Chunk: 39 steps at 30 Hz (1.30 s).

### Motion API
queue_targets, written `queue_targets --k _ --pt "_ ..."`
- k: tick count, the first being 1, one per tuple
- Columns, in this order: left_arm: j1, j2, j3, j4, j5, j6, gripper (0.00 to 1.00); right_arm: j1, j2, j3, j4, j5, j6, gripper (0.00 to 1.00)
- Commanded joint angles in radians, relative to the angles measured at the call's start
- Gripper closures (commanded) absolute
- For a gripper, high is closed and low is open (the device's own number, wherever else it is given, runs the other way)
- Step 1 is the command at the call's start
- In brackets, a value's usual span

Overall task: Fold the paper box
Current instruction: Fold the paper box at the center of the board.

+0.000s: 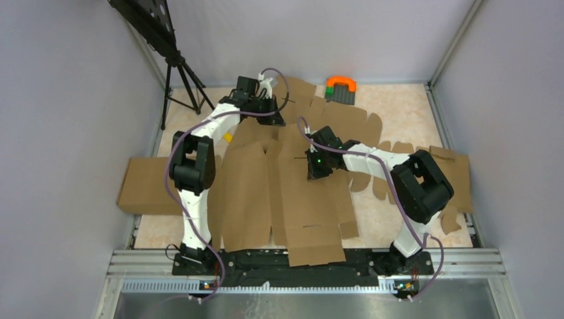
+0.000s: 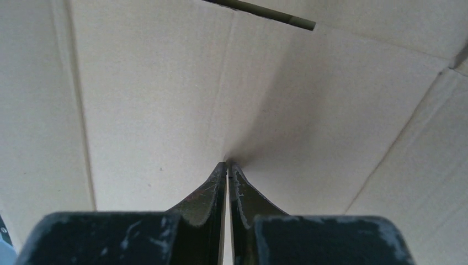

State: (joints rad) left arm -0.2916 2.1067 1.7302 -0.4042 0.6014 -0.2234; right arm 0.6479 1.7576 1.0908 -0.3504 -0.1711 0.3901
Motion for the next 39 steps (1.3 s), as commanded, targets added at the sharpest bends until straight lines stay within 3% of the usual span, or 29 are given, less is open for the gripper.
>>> queue_targets --k 1,5,12,19,23,28,39 --pt "-0.004 -0.050 -0.036 0.029 0.093 -0.033 0.85 0.013 0.021 0.002 0.041 -0.011 0.009 0.96" --pt "-0.004 -0.024 -0.025 -0.020 0.128 -0.032 0.68 0.013 0.014 -0.009 0.044 -0.006 0.010 0.97" --pt "-0.018 -0.015 -0.011 -0.081 0.146 0.007 0.55 0.013 0.003 -0.019 0.045 -0.001 0.010 0.97" --pt "-0.024 0.038 0.088 -0.130 -0.020 0.030 0.45 0.013 -0.009 -0.022 0.040 0.001 0.008 0.98" --pt "-0.024 0.133 0.262 -0.201 -0.077 0.059 0.40 0.013 -0.012 -0.019 0.032 -0.004 0.006 0.98" --pt "-0.024 0.320 0.535 -0.383 0.028 0.122 0.41 0.013 -0.022 -0.016 0.021 0.001 0.002 0.98" --pt "-0.024 0.433 0.562 -0.398 0.279 0.085 0.51 0.013 -0.016 -0.021 0.019 -0.007 0.002 0.98"
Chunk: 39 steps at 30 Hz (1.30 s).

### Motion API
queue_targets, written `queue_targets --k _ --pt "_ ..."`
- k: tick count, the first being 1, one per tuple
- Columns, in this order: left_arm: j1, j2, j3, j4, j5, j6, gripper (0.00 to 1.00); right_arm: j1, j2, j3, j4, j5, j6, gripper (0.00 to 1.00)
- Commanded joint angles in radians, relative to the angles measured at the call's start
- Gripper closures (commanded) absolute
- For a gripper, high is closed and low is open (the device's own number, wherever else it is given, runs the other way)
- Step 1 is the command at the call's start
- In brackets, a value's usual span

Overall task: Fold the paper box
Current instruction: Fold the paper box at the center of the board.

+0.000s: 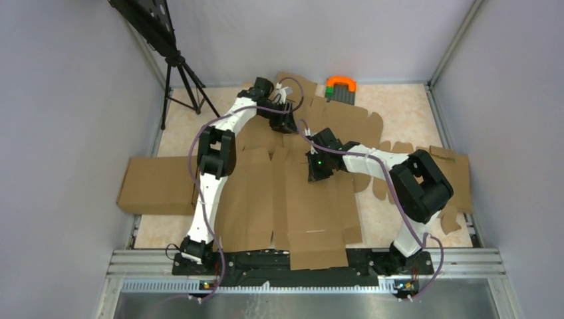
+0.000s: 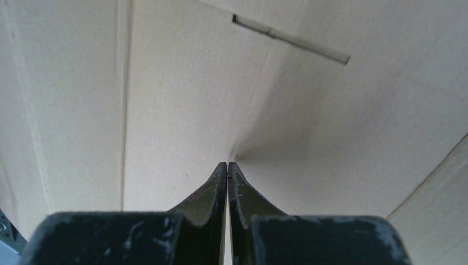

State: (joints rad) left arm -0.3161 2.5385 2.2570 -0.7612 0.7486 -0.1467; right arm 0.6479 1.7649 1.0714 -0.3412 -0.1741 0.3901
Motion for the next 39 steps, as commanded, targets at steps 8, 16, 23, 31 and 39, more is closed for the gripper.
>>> queue_targets --k 8,16,23,31,39 --pt "0.001 -0.075 -0.050 -0.035 0.186 0.027 0.76 0.013 -0.002 0.004 0.007 -0.002 0.004 0.98" --pt "-0.001 -0.152 -0.128 -0.060 0.188 0.069 0.77 0.013 0.006 0.000 0.002 0.016 -0.002 0.99" --pt "-0.035 -0.184 -0.161 -0.130 0.128 0.139 0.69 0.013 0.015 0.006 0.000 0.020 -0.003 0.99" --pt "-0.075 -0.278 -0.286 -0.045 -0.035 0.179 0.68 0.012 0.018 0.010 0.001 0.019 -0.004 0.99" --pt "-0.114 -0.418 -0.457 0.120 -0.232 0.177 1.00 0.013 0.016 0.015 -0.002 0.023 -0.006 1.00"
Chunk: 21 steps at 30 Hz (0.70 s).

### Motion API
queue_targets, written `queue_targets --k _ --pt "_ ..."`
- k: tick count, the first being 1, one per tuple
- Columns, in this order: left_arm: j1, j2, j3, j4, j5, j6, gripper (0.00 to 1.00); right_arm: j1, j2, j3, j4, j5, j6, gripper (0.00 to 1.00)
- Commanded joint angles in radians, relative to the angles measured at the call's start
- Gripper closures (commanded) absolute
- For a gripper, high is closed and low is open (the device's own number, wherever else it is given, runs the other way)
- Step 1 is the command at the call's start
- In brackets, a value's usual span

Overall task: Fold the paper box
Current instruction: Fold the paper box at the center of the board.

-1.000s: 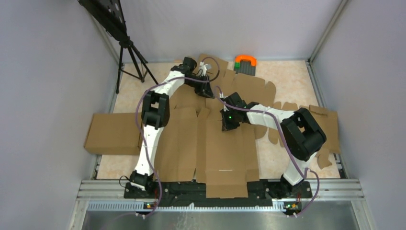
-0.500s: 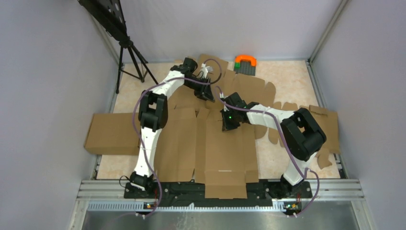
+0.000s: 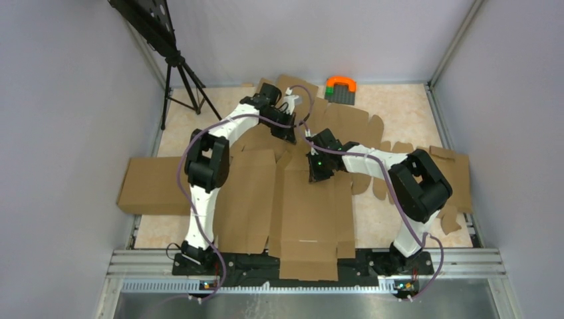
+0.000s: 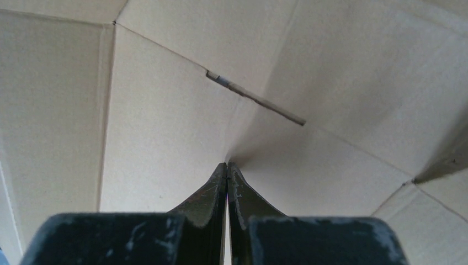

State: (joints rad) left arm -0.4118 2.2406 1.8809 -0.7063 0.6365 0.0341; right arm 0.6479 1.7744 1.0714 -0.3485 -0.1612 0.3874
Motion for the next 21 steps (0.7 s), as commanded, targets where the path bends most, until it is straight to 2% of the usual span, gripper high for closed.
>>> queue_targets --k 1,9,15,21 --pt "-0.020 -0.144 -0.108 0.093 -0.141 -0.007 1.00 0.013 0.003 0.019 0.001 0.012 -0.005 0.99" --pt "-0.021 -0.319 -0.369 0.404 -0.298 -0.062 1.00 0.013 -0.066 0.030 -0.020 -0.004 -0.013 0.98" --pt "-0.013 -0.265 -0.294 0.390 -0.386 -0.064 1.00 0.013 -0.125 0.021 -0.076 0.028 -0.026 0.97" --pt "-0.014 -0.288 -0.338 0.436 -0.362 -0.072 1.00 -0.021 -0.203 0.061 -0.192 0.125 -0.088 0.86"
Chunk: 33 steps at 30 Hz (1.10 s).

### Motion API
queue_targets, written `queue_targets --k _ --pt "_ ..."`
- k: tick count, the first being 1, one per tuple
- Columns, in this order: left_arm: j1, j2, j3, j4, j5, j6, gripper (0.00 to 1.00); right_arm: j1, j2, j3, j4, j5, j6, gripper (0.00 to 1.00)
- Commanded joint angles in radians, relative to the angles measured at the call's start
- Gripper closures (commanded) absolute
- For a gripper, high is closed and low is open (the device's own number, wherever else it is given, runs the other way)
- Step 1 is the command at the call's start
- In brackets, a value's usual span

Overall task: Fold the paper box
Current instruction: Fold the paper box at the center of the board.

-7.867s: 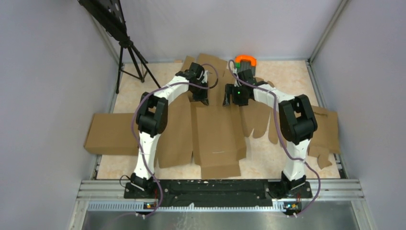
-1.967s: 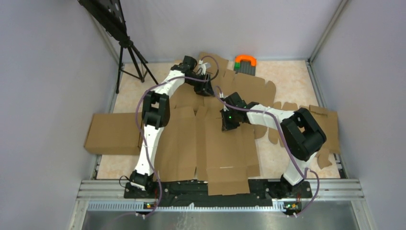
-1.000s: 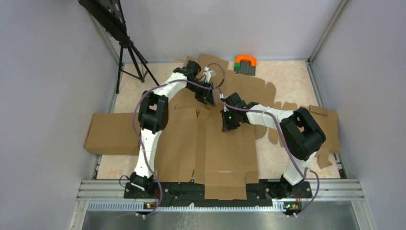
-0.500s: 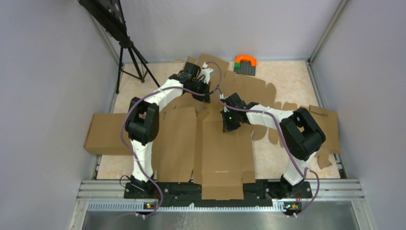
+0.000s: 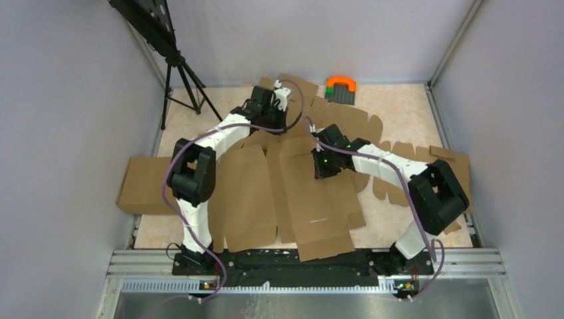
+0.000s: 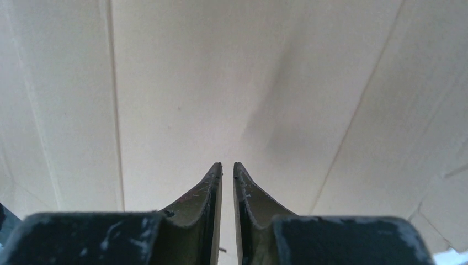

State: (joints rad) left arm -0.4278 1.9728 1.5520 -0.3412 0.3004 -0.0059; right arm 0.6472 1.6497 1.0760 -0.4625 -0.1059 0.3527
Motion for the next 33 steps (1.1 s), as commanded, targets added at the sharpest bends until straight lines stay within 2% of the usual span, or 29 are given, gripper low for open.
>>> queue_targets --k 1,3,6,7,9,14,18,27,33 --pt "0.001 -0.029 -0.028 0.085 -0.025 -0.032 1.00 -0.047 -0.091 0.057 -0.089 0.064 -0.059 0.84" --pt "0.002 -0.045 -0.063 0.110 -0.010 -0.030 1.00 -0.118 -0.127 0.034 -0.082 0.018 -0.059 0.69" --pt "0.002 -0.066 -0.116 0.156 0.019 -0.028 1.00 -0.236 -0.183 -0.017 -0.032 -0.037 -0.024 0.33" --pt "0.002 -0.071 -0.128 0.167 0.028 -0.027 1.00 -0.263 -0.198 -0.033 -0.014 -0.039 -0.009 0.24" --pt "0.001 -0.079 -0.147 0.182 0.045 -0.020 1.00 -0.313 -0.209 -0.064 0.035 -0.062 0.011 0.18" --pt "0.001 -0.100 -0.176 0.193 0.106 0.021 0.98 -0.411 -0.156 -0.106 0.087 -0.172 0.030 0.17" --pt "0.002 -0.113 -0.198 0.228 0.141 0.019 0.97 -0.420 -0.122 -0.120 0.083 -0.178 0.004 0.18" --pt "0.001 -0.117 -0.216 0.261 0.180 0.010 0.96 -0.417 -0.094 -0.169 0.084 -0.199 -0.015 0.31" --pt "0.001 -0.117 -0.218 0.267 0.183 0.010 0.96 -0.365 -0.133 -0.139 0.048 -0.201 -0.032 0.50"
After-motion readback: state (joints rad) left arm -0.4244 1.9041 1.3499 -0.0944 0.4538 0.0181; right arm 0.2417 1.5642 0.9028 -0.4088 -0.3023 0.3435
